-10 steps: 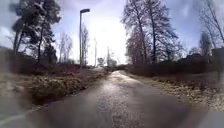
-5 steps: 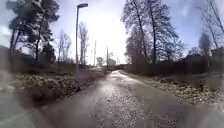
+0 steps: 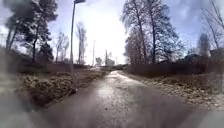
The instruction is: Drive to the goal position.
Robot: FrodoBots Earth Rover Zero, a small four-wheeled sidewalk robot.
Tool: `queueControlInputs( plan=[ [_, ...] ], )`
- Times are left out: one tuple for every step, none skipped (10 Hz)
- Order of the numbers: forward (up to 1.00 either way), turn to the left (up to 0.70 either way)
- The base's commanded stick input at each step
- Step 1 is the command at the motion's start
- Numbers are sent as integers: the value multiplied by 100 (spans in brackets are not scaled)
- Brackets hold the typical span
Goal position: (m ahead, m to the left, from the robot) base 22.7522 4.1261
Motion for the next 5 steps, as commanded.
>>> queueControlInputs(
  plan=[
    [85, 0],
    [85, 0],
    [85, 0],
    [85, 0],
    [85, 0]
  ],
)
